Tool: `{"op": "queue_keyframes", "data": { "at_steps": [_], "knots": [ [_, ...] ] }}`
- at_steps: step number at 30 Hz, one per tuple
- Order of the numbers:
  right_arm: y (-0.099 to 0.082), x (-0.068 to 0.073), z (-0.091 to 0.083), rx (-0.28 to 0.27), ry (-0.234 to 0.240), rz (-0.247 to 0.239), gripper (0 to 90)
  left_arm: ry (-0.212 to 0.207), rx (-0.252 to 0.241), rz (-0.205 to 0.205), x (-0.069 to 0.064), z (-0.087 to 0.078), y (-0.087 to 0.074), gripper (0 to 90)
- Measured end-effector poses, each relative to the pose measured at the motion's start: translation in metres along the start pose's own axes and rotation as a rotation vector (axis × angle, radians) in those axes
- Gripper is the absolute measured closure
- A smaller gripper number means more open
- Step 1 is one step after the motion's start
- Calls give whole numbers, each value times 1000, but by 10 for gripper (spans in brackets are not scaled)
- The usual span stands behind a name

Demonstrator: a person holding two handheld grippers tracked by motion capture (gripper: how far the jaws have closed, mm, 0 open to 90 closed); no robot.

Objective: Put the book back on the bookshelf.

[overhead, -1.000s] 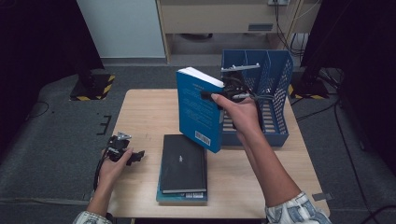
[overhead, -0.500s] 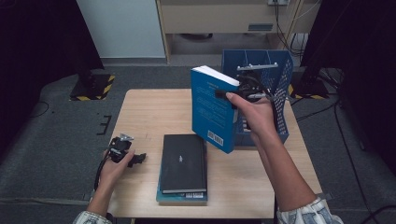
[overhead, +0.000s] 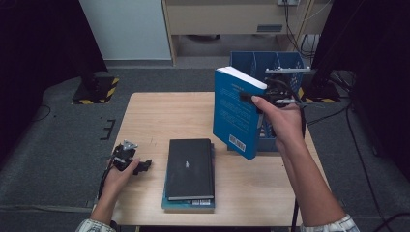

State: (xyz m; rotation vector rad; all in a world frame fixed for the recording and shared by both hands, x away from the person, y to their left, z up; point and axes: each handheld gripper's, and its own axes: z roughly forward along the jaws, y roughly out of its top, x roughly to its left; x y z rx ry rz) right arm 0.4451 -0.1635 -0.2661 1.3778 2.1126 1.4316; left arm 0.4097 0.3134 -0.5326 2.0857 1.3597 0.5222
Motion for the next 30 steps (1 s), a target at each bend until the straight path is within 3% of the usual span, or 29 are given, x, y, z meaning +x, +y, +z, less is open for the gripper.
{"op": "queue_keyframes", "data": {
  "at_steps": [11, 24, 30],
  "knots": [
    [0, -13, -15, -16, -44, 20, 609, 2, -29, -8, -1, 1, -3, 0],
    [2, -26, -20, -26, -77, 50, 609, 8, -50, -14, -2, 2, -5, 0],
    [4, -29, -19, -55, -129, 67, 609, 12, -49, -19, -3, 2, -4, 0]
  ]
}}
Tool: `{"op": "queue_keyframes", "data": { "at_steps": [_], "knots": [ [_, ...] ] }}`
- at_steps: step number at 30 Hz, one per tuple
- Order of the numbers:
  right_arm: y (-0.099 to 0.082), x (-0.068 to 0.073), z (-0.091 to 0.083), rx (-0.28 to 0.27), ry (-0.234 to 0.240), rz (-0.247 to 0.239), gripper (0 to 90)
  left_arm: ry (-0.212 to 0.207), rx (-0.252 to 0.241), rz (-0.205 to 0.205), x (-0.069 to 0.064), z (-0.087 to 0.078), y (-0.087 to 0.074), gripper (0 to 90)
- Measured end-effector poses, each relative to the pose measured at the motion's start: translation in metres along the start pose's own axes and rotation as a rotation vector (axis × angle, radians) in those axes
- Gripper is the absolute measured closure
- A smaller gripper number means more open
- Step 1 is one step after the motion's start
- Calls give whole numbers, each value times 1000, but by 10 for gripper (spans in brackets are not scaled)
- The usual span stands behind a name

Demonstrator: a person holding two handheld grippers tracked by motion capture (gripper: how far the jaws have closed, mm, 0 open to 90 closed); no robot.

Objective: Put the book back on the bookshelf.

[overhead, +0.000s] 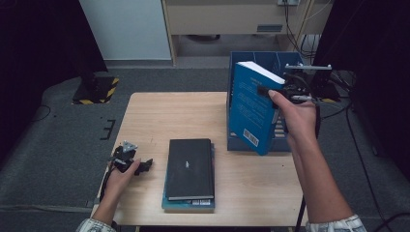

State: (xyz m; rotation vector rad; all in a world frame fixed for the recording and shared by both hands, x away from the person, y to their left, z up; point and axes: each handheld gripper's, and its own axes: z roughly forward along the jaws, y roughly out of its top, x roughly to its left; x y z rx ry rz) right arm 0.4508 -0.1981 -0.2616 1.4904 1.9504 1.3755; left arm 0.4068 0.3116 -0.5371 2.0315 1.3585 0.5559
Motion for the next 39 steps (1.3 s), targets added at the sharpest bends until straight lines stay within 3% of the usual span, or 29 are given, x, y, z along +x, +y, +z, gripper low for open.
{"op": "queue_keyframes", "data": {
  "at_steps": [22, 39],
  "knots": [
    [20, -1, 13, -9, -55, 17, 609, -4, 2, 5, 0, 0, 0, 0],
    [31, -7, 39, -5, -107, 34, 609, -4, 3, 7, 0, 0, 0, 0]
  ]
}}
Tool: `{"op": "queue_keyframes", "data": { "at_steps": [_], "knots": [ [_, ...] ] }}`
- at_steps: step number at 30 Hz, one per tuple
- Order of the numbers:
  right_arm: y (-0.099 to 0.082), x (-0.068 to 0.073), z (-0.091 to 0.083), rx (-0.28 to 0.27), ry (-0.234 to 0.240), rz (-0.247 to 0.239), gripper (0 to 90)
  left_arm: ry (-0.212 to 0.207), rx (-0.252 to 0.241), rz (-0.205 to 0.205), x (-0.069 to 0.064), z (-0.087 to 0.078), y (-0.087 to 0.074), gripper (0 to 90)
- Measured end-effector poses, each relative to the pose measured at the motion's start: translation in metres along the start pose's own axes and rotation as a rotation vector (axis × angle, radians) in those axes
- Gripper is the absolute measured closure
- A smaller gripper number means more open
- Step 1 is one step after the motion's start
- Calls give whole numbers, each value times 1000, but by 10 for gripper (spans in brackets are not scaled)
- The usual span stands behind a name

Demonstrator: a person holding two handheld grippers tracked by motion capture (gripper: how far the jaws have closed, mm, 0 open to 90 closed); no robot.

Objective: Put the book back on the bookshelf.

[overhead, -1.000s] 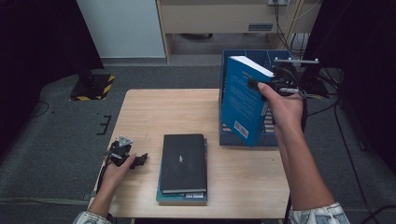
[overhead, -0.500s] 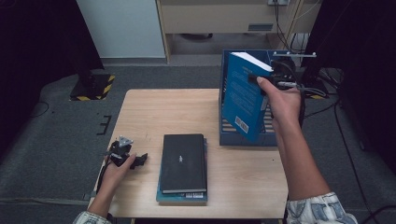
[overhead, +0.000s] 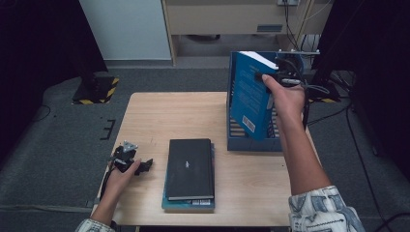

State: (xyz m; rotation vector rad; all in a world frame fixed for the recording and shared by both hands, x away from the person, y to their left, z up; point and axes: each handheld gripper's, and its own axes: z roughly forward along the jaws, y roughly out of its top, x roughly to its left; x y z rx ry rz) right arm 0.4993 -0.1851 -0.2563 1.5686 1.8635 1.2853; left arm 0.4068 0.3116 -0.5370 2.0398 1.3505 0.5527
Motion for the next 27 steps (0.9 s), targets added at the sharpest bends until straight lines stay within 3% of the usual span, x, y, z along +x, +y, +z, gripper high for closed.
{"op": "queue_keyframes", "data": {
  "at_steps": [10, 27],
  "knots": [
    [3, -5, 12, -4, -38, 7, 609, -1, 0, 1, 0, 0, 0, 0],
    [9, 6, 44, -19, -87, 15, 609, -5, 0, 4, 0, 0, 0, 0]
  ]
}}
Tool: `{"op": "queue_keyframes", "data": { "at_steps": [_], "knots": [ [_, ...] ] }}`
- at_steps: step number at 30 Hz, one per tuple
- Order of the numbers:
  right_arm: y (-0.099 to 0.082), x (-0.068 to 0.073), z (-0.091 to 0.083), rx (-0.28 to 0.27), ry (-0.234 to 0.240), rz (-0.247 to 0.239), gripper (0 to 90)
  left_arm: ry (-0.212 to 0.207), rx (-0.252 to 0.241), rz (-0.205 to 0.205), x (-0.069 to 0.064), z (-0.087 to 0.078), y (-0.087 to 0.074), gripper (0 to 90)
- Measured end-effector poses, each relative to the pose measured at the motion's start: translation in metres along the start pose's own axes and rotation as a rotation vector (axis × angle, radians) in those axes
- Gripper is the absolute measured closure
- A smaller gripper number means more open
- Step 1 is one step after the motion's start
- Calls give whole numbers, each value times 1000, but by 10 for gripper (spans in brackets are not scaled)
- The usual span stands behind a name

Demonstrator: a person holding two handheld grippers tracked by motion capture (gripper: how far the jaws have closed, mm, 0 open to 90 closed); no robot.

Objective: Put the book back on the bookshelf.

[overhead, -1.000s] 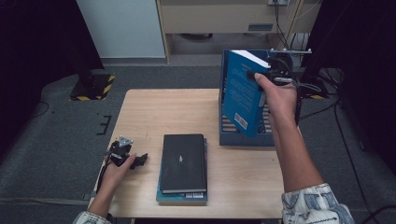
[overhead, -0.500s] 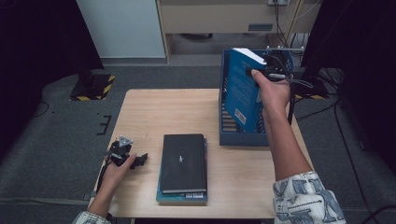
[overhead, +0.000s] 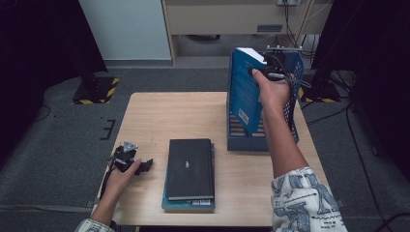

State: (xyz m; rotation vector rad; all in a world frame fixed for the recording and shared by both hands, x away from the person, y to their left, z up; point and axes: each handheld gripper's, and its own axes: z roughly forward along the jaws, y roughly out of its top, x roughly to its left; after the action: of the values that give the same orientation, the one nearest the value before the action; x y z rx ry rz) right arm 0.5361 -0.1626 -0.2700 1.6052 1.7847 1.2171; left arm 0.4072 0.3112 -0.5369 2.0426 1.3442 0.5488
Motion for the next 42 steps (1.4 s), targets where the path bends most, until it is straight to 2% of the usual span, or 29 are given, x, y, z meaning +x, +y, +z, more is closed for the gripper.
{"op": "queue_keyframes", "data": {
  "at_steps": [14, 26, 42],
  "knots": [
    [-4, 1, 18, 5, -28, 4, 608, -4, 1, 2, 0, 0, 1, 0],
    [-18, 3, 35, 1, -45, 6, 608, -6, -2, 5, 0, 1, 1, 0],
    [-35, 1, 46, -2, -68, 7, 609, -10, 0, 9, -1, 1, 1, 0]
  ]
}}
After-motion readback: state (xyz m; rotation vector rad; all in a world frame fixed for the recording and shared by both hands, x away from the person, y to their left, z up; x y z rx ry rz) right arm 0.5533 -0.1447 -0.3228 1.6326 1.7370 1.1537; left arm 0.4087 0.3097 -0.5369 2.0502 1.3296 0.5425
